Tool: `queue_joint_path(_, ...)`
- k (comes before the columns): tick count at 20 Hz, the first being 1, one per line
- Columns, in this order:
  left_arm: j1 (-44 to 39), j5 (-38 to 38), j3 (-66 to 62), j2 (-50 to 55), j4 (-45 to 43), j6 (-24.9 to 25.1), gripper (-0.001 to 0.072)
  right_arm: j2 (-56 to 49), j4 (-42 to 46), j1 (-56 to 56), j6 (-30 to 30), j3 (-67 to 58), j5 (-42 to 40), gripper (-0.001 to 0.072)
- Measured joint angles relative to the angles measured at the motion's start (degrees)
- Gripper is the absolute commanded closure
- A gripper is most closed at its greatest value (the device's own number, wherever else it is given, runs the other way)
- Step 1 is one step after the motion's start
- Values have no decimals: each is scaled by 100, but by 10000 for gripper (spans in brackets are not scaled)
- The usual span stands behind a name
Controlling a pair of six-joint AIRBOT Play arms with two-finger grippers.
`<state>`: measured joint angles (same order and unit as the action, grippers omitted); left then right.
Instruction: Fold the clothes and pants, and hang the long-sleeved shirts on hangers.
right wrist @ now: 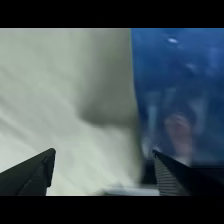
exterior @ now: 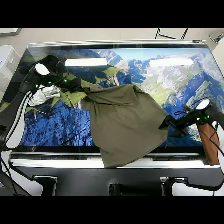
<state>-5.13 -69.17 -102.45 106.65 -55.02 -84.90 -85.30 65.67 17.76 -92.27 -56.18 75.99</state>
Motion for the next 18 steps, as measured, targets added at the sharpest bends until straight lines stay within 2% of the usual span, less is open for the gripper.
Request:
queue_joint_path(1, 7, -15, -2, -11, 0, 57, 683, 2, -219, 13, 22, 114, -164, 168)
queue_joint_path(2, 9, -17, -9, -31, 4, 116, 683, -2, -450, 15, 59, 197, -378, 230)
queue_joint_path(3, 11, -2, -20, -42, 7, 151, 683, -17, -715, 13, 83, 262, -662, 392)
queue_joint_path(4, 13, 15, -44, -48, 4, 179, 683, -24, -813, 13, 101, 308, -870, 677)
queue_joint_path(8, 37, 72, -291, -118, 55, 245, 684, -37, -1008, 17, 315, -162, -1279, 673)
queue_joint_path(12, 199, 127, -1244, -540, 94, 352, 684, 118, -723, 22, 535, -2326, -1191, 672)
queue_joint_path(15, 498, 345, -1600, -1517, 116, 306, 684, 444, -361, 26, 581, -4522, -1163, 672)
queue_joint_path(18, 839, 413, -1283, -2865, 105, 188, 684, 1058, -146, 24, 590, -5731, -1034, 672)
